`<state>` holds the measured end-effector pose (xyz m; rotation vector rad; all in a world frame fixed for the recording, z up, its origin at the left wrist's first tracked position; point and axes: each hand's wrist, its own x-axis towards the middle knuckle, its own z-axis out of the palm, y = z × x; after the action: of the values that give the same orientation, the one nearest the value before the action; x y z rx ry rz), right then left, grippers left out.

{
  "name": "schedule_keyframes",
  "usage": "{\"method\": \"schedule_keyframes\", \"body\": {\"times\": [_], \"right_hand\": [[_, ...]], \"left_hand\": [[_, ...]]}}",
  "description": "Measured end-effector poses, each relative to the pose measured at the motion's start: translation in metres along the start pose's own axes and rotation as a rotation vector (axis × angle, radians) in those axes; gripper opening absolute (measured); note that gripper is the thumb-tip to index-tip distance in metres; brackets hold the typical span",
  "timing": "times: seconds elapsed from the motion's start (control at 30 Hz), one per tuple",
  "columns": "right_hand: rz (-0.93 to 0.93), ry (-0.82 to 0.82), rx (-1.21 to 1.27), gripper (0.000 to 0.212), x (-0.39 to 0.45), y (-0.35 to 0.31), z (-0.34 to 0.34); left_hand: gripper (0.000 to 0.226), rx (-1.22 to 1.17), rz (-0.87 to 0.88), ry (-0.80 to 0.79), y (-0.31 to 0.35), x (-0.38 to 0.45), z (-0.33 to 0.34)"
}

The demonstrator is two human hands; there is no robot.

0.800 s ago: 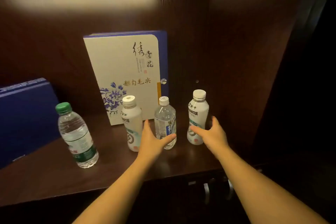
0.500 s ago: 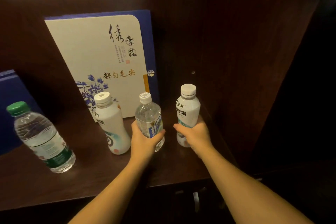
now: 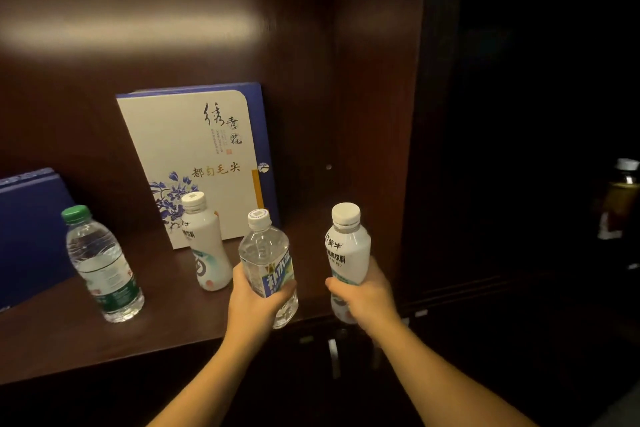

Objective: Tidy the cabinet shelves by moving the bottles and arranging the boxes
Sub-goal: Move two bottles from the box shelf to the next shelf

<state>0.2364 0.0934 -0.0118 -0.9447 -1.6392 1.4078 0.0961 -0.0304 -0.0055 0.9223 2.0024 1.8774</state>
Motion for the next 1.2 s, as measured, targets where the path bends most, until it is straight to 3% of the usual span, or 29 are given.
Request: {"method": "schedule_keyframes", "body": {"times": [0.2,0.47,0.63,0.87,1.2], "right_hand": [[0.04,0.11,-0.031,0.047,-0.056,0.0,-0.088],[0.053,0.328,-0.032,0.047,-0.04,0.009,-0.231],[0.029,0.4,-0.067,0.045,0.037,0.022,-0.308],[0.029,0.361,-0.05,0.043,0.172,0.04,-0.378],[0.028,0.311,-0.062,0.046,0.26,0.077,-0.414]], "left_hand": [[0.067,-0.058,0.023,-0.248,0.034,-0.073,0.052],[0.065,-0.109,0.037,-0.48,0.064,-0.095,0.203],[0.075,-0.125,0.039,-0.484,0.072,-0.06,0.313],[0.073,-0.115,-0.015,-0.404,0.064,0.014,0.452],[0.069,-0.032,-0.025,-0.244,0.035,0.058,0.53]]}}
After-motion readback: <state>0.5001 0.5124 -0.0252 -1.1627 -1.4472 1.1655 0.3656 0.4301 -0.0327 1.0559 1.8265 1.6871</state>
